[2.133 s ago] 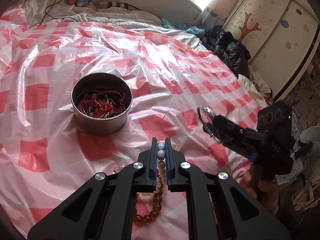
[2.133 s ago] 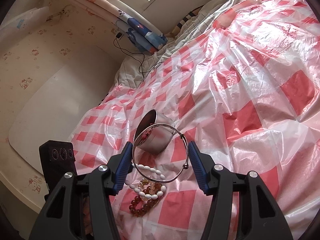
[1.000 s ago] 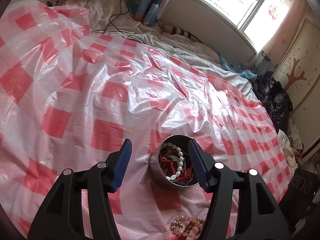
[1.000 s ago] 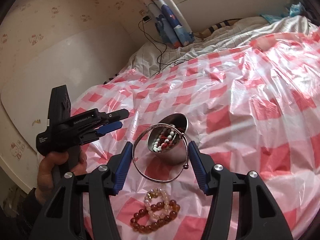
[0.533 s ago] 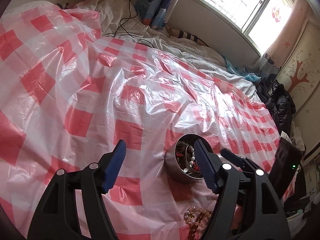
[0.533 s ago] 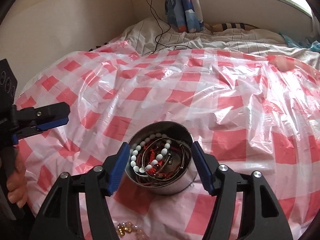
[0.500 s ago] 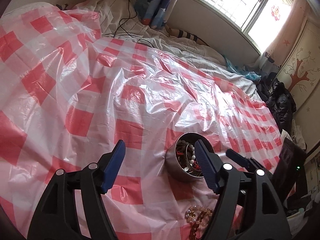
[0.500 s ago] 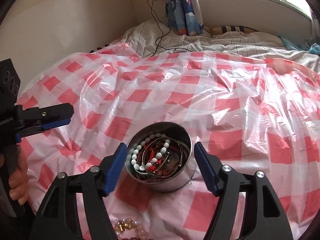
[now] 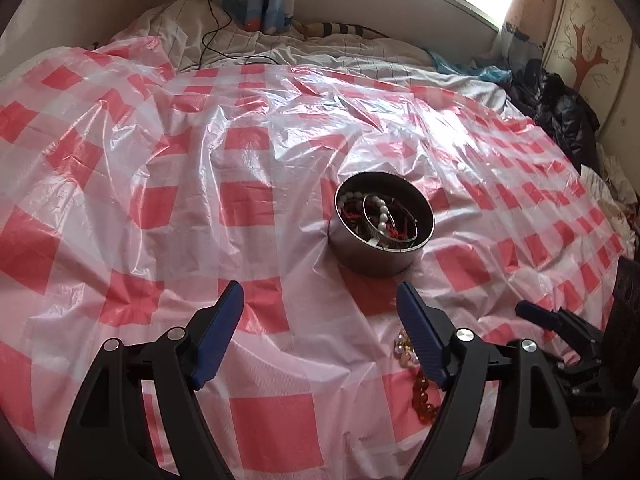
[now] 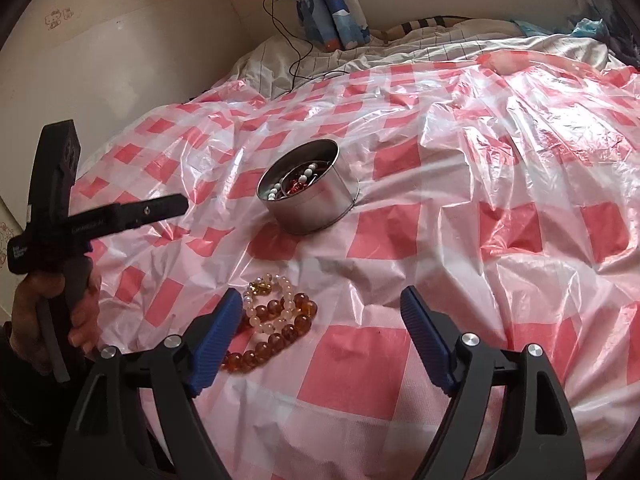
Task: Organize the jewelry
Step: 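Withdraw both tools and lower the right tool to the amber bracelets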
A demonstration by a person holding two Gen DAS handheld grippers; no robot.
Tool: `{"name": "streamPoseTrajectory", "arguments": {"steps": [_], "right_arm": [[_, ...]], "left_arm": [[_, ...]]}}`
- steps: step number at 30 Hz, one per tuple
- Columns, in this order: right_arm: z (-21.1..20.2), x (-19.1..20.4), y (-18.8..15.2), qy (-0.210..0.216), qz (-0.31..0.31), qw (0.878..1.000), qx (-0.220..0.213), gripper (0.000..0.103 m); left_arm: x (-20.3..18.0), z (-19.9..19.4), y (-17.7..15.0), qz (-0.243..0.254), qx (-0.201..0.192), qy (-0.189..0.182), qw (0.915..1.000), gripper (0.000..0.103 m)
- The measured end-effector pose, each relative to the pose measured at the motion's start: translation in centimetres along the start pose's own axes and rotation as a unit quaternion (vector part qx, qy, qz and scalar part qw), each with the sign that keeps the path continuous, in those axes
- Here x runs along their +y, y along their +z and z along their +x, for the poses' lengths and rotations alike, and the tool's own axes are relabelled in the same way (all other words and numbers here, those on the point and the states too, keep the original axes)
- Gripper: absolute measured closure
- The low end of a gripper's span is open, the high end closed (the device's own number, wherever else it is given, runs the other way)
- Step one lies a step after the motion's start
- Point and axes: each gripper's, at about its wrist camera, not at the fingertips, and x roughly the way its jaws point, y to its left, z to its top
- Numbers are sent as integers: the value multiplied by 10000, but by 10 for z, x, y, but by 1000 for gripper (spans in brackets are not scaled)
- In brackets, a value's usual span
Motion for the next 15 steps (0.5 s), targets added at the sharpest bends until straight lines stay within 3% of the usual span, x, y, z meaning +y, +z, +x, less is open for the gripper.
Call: {"name": "streamPoseTrajectory", "arguments": {"steps": [9, 15], "right_arm": [[1, -9, -1, -63, 312, 9994, -125, 23], [3, -10, 0, -32, 406, 9991, -115, 22]], "left_arm": [[-28, -13, -24, 782, -141, 435, 9959, 26], [-35, -22, -23, 917, -330, 533, 9938, 22]]}}
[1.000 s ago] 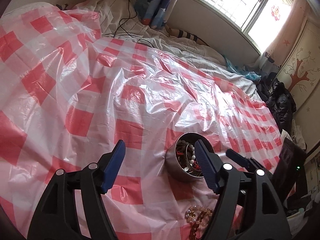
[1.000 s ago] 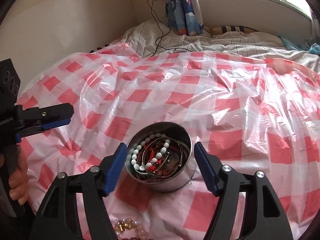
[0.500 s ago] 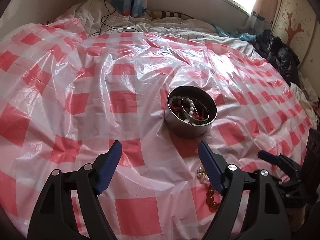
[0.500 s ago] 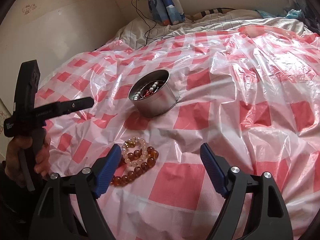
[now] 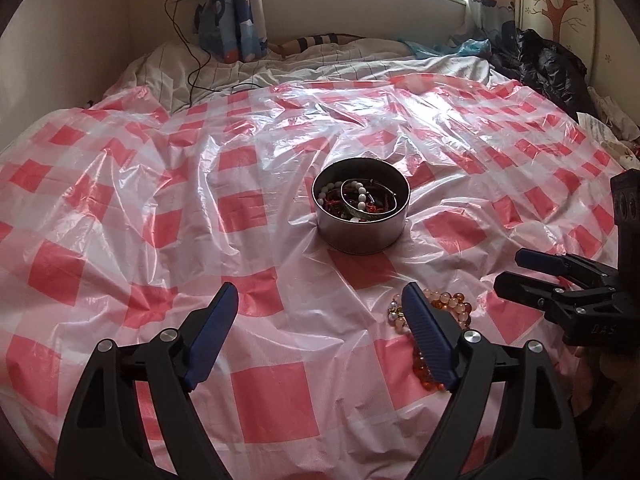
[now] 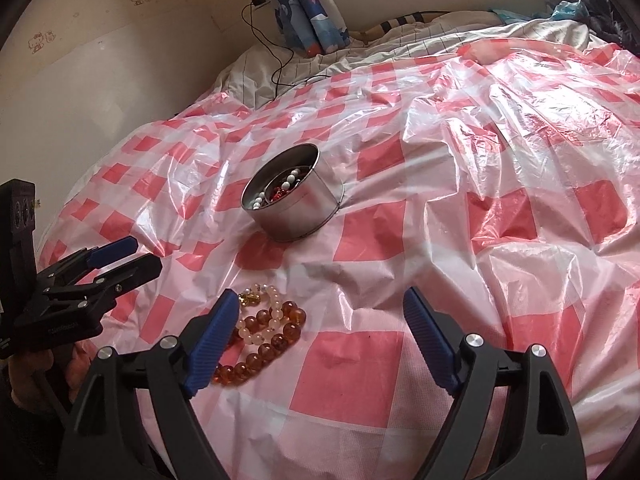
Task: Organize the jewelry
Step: 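Withdraw both tools and lower the right tool to the amber bracelets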
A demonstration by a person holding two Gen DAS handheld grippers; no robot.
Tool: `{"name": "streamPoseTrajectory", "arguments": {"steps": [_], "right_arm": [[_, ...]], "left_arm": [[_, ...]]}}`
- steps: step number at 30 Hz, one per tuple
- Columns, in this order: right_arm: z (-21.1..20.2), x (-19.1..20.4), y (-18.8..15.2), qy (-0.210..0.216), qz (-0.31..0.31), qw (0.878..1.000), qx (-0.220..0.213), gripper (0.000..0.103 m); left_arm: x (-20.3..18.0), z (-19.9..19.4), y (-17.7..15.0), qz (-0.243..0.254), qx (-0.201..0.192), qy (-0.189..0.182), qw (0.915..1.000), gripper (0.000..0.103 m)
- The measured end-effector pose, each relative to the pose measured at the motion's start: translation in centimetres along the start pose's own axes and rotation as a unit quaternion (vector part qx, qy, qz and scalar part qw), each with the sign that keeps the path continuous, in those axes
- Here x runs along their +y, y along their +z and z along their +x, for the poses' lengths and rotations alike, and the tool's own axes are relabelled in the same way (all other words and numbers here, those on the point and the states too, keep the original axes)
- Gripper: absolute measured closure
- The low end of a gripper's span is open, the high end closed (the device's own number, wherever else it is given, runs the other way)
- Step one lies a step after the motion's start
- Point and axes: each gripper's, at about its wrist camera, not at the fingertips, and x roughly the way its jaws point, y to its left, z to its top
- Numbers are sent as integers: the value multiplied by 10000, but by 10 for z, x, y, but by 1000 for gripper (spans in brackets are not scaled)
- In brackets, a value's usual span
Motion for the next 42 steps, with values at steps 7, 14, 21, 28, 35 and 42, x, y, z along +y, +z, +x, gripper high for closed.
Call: {"name": "streamPoseTrajectory", "arguments": {"steps": [7, 14, 21, 28, 35, 42], "right_arm": [[3, 0, 0, 38, 3, 10000, 41, 22], [6, 0, -1, 59, 19, 10000, 73, 22], [9, 1, -3, 79, -7, 9999, 91, 21], [9, 5, -4, 81, -63, 9999, 92, 21], [9, 6, -5, 105, -67, 9999, 88, 21], [14, 21, -4, 319, -338, 9988, 176, 21]], "left_arm": [[0, 1, -1, 60, -10, 108, 9999, 21], [-6, 1, 0, 220, -50, 210, 9995, 20], [-14, -1, 0, 364, -108, 278, 9989, 20], [-19, -3, -1, 474, -160, 312, 9983, 20], [-22, -6, 0, 504, -227, 301, 9980, 20], [-21, -9, 1, 450, -256, 144, 9986, 19]]}}
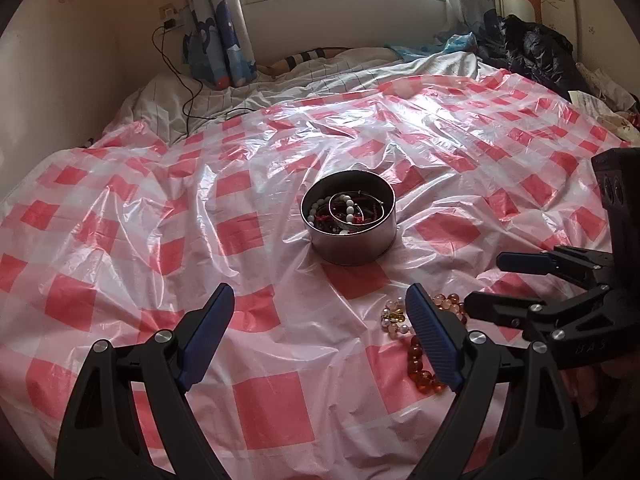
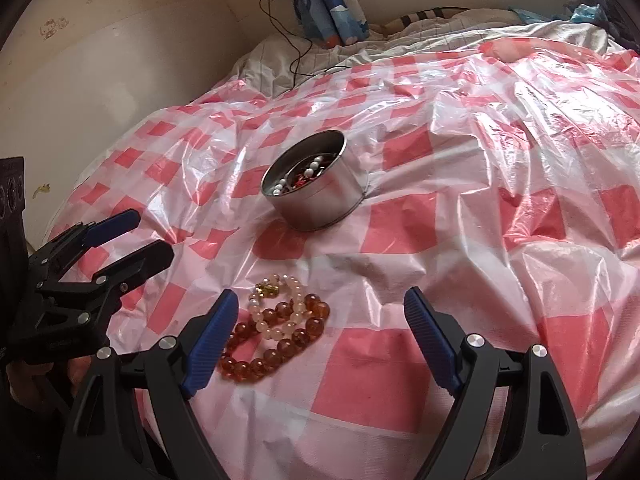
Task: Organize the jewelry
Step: 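Withdraw both tools and lower the right tool to the amber bracelets, then close the right tool on the amber and pink bead bracelets and lift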
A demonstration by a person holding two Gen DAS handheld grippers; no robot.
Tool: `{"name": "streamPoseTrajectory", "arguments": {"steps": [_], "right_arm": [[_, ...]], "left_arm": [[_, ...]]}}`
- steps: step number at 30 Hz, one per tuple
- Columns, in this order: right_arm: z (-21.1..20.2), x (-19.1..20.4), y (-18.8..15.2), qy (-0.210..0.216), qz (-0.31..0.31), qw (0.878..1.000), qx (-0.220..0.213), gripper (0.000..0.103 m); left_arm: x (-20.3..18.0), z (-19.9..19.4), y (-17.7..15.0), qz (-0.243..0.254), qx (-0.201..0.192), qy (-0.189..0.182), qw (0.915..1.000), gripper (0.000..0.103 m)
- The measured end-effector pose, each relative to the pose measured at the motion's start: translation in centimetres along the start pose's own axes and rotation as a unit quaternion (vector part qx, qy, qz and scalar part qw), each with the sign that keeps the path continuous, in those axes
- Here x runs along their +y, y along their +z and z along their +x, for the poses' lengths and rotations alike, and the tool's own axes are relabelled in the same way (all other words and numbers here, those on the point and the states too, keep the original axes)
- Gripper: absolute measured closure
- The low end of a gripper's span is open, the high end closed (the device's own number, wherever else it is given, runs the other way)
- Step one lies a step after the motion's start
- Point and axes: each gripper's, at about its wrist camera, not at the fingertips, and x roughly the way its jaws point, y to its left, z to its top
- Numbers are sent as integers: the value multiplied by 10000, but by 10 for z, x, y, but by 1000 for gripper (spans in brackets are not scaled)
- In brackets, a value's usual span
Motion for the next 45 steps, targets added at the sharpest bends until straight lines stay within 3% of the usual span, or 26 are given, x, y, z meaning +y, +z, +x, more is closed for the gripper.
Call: {"name": "streamPoseTrajectory", "arguments": {"steps": [4, 7, 9, 11, 13, 14, 16, 18, 22, 26, 30, 33, 35, 39, 42, 45], "right_arm": [[22, 28, 2, 216, -564, 9979, 249, 21], [43, 45, -2, -96, -1040, 9932, 510, 20], [54, 45, -5, -157, -1041, 9919, 717, 21], [52, 42, -5, -264, -1007, 9923, 666, 34], [47, 33, -2, -182, -796, 9947, 620, 62], [46, 27, -1, -131, -654, 9960, 598, 66], [41, 16, 2, -86, -406, 9977, 535, 84], [35, 3, 6, 229, 32, 9988, 425, 93], [16, -22, 14, 785, 793, 9937, 28, 94], [5, -42, 16, 1193, 1351, 9834, -195, 96], [12, -37, 18, 1347, 1234, 9829, 230, 95], [23, -13, 17, 833, 656, 9935, 413, 38], [30, 2, 17, 526, 200, 9975, 421, 39], [44, 4, 10, 427, 89, 9970, 646, 95], [34, -13, 12, 876, 638, 9932, 430, 95], [18, -32, 18, 1452, 1244, 9815, 61, 95]], "left_arm": [[16, -3, 2, -369, -19, -164, 9992, 19], [32, -6, 4, -718, -66, -165, 9973, 19], [40, -6, 3, -861, -78, -141, 9962, 18], [45, -5, 3, -967, -72, -122, 9952, 18], [47, -6, 4, -1030, -82, -127, 9946, 18], [47, -6, 4, -1049, -94, -141, 9943, 18], [46, -6, 5, -1048, -110, -148, 9943, 17], [43, -4, 5, -1001, -78, -162, 9948, 17], [26, 6, 1, -754, 146, -412, 9962, 17], [-13, 14, -5, -96, 306, -987, 9946, 16], [-49, 15, -13, 760, 388, -1156, 9896, 16], [-42, 14, -17, 781, 479, -1297, 9873, 16], [-30, 11, -17, 604, 542, -1432, 9864, 16], [-25, 9, -23, 896, 722, -1425, 9831, 16], [-23, 6, -25, 1001, 776, -1529, 9801, 16], [-17, 8, -23, 717, 801, -1640, 9806, 16]]}}
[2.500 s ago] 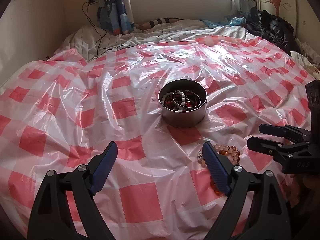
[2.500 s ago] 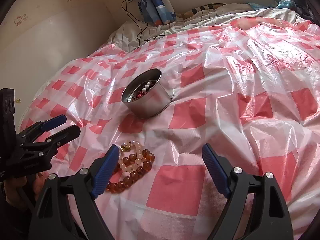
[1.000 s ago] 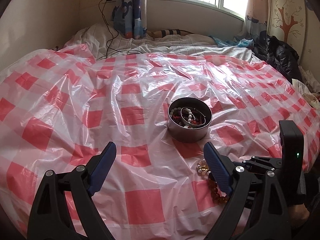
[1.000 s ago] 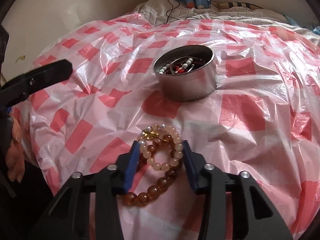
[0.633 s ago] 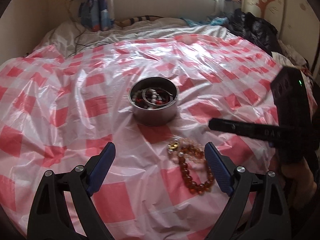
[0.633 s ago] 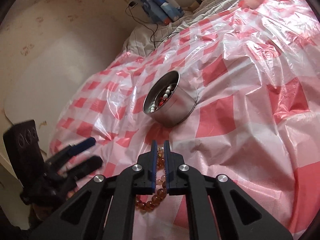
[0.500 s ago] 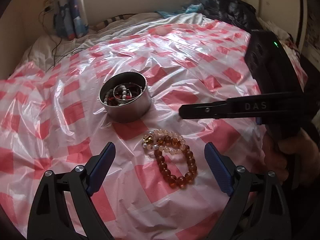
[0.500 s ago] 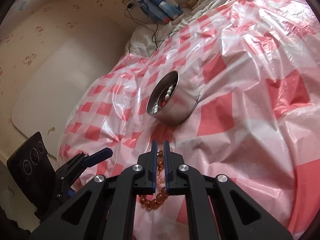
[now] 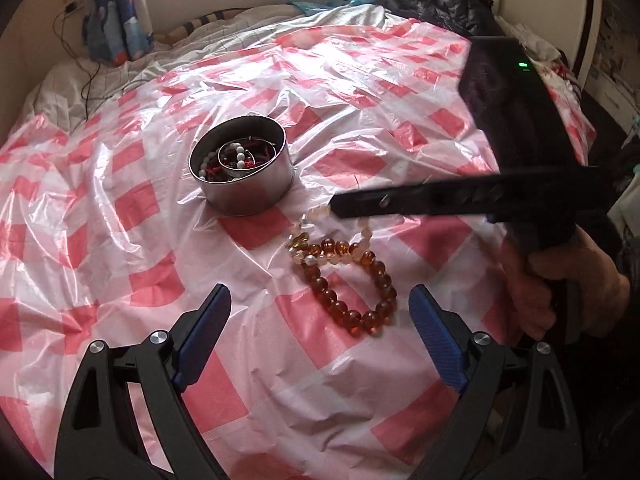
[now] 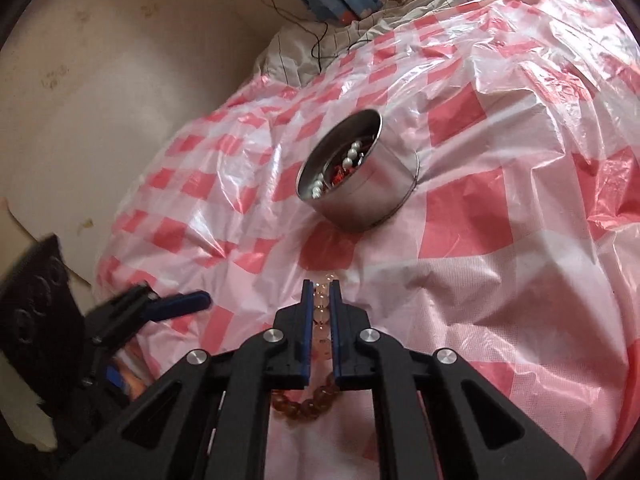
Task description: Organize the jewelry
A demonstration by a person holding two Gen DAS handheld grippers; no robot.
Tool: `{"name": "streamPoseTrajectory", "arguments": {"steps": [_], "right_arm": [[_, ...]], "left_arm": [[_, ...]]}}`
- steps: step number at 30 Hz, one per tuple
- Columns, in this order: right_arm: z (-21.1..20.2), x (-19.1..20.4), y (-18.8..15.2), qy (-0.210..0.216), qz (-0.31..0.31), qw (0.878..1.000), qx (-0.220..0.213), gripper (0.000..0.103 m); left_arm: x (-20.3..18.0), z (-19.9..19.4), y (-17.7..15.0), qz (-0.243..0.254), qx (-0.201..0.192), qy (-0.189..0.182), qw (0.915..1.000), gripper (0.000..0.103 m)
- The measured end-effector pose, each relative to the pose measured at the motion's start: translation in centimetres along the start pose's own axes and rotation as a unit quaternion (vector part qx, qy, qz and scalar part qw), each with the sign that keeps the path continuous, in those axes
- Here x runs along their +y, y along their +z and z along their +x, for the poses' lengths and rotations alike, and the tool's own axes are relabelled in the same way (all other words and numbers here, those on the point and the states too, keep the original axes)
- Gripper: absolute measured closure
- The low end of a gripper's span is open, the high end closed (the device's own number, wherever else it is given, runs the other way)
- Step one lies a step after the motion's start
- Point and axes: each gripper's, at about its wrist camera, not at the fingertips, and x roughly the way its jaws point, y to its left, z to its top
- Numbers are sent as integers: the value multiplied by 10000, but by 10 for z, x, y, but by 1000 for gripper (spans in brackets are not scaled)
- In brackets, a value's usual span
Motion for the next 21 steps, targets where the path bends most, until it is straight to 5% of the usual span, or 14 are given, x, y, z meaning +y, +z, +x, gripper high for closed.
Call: {"name": "streamPoseTrajectory", "arguments": {"steps": [6, 11, 12, 14, 15, 21], "right_arm": [[-49, -15, 14, 842, 569, 9908, -890, 95], [-65, -18, 22, 935, 619, 9875, -1105, 95], [-64, -18, 22, 930, 625, 9877, -1088, 95], [-63, -18, 23, 950, 637, 9880, -1038, 95], [-65, -19, 23, 957, 631, 9881, -1026, 95], [-67, -20, 22, 1028, 624, 9874, -1032, 95]], "left_arm": [[-9, 26, 12, -162, 59, 92, 9998, 16], [-20, 56, 22, -260, 204, 363, 9988, 18], [-18, 62, 22, -368, 255, 413, 9981, 25], [-13, 75, 23, -602, 496, 222, 9967, 67], [-13, 76, 23, -567, 490, 253, 9969, 77], [-5, 66, 27, -819, 403, -206, 9956, 90]]}}
